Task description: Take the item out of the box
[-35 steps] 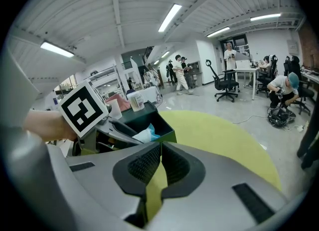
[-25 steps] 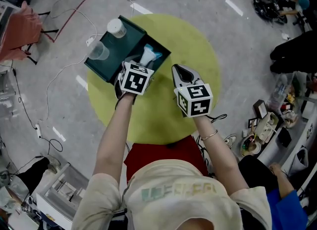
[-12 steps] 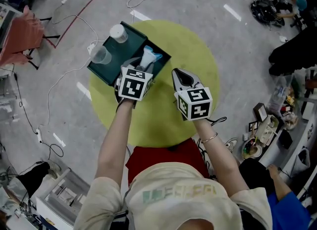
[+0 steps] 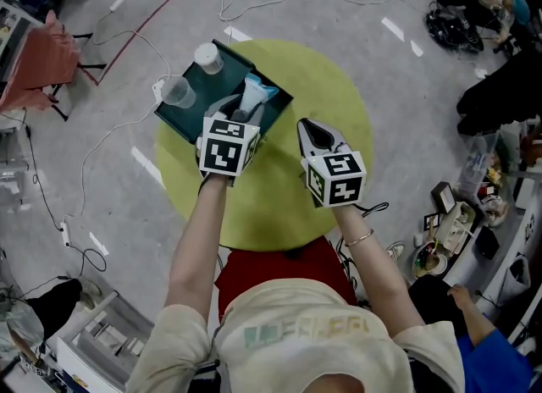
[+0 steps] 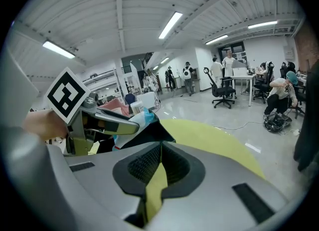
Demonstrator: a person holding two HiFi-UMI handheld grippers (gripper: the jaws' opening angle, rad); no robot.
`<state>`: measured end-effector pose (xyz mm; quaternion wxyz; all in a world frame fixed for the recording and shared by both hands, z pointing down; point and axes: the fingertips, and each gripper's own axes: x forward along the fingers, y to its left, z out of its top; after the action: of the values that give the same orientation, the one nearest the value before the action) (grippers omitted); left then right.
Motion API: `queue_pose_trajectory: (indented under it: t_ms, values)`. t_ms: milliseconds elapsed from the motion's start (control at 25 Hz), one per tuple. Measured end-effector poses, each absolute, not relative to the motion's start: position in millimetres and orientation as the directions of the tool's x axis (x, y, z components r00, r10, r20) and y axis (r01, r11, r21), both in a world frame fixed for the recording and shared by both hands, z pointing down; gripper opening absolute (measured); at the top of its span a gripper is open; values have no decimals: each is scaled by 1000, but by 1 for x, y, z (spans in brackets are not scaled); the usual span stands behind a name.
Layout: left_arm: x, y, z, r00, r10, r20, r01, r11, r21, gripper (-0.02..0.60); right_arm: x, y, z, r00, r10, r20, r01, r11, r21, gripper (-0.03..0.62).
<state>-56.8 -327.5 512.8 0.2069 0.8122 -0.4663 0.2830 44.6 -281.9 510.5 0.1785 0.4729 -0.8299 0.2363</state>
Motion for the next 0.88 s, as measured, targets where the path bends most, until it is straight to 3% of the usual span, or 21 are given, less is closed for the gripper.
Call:
queue_pose_trajectory:
  t_ms: [880]
  values:
    - [-68,-281,435,426,-762,488,-882,-469,38,189,55,-246,472,-462,-759,459,-887,401,-230,37]
